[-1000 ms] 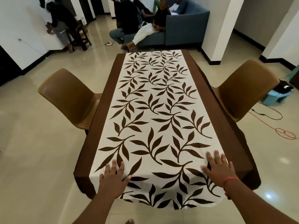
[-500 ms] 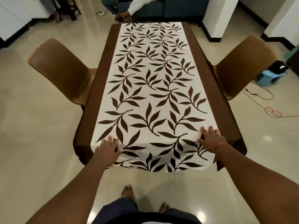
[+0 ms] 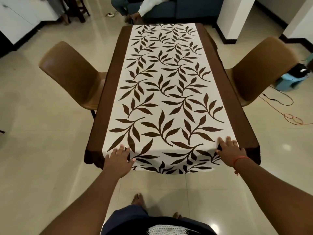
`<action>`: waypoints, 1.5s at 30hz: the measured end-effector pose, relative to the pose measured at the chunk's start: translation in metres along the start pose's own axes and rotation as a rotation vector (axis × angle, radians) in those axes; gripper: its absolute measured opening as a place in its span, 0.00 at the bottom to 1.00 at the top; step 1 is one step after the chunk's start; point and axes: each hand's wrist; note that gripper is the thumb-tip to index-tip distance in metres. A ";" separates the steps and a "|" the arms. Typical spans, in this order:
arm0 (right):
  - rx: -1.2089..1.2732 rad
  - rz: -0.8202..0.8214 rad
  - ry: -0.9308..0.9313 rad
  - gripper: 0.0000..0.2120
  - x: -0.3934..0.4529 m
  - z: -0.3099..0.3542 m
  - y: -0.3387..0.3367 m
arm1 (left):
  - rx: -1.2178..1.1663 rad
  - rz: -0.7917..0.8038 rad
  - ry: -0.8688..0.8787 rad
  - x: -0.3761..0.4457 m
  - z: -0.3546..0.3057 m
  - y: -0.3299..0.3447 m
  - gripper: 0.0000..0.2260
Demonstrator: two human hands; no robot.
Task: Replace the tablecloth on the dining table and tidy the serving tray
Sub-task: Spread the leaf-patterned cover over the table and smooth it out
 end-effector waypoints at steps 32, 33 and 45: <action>-0.013 -0.004 -0.342 0.36 -0.066 0.249 -0.038 | -0.147 -0.112 -0.150 -0.038 0.091 -0.042 0.34; -0.024 -0.004 -0.374 0.36 -0.069 0.281 -0.041 | -0.149 -0.124 -0.162 -0.037 0.112 -0.045 0.34; -0.058 0.036 -0.602 0.35 -0.122 0.635 -0.026 | -0.153 -0.081 -0.277 -0.045 0.411 -0.053 0.48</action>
Point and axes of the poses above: each hand's wrist, its own x-axis towards the middle knuckle, its own y-axis out of the palm, z = x × y, and after that the axes turned 4 degrees about y, right-handed
